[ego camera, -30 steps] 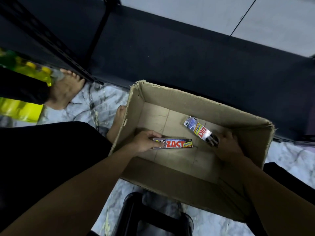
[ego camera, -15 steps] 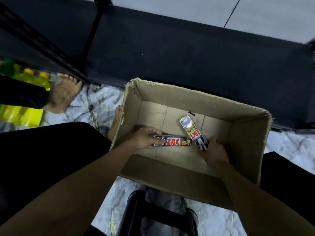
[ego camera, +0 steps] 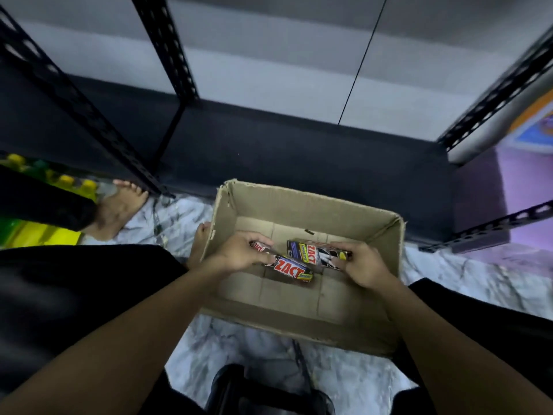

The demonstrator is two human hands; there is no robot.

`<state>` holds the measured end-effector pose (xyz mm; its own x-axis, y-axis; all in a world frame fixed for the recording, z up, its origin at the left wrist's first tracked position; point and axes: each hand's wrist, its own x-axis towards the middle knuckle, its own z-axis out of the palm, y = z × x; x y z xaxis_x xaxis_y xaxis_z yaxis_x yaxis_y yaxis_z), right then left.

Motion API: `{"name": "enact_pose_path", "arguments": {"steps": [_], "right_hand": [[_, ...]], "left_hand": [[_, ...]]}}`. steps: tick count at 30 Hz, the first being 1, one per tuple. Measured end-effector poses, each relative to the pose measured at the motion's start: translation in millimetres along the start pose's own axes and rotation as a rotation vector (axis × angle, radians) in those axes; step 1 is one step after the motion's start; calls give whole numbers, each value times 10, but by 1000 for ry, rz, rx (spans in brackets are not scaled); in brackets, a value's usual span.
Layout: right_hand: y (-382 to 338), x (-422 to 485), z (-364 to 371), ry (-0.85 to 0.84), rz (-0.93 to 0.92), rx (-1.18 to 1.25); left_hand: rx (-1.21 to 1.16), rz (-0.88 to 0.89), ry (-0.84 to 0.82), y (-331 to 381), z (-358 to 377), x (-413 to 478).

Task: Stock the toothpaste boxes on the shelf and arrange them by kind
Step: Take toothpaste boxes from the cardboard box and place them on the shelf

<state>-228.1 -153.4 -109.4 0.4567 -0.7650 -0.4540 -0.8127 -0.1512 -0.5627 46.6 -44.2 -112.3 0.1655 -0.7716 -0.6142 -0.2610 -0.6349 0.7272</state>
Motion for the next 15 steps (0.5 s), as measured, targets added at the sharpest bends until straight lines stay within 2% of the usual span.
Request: {"name": "enact_pose_path", "arguments": {"steps": [8,15], "right_hand": [[-900,-606,-1268,120,-254,-46],[-1739,-1482,-2154,291,-506,126]], "left_hand": [[180,331,35,1165,-511,-907],[222,627,95,2072,-1065,-1926]]}}
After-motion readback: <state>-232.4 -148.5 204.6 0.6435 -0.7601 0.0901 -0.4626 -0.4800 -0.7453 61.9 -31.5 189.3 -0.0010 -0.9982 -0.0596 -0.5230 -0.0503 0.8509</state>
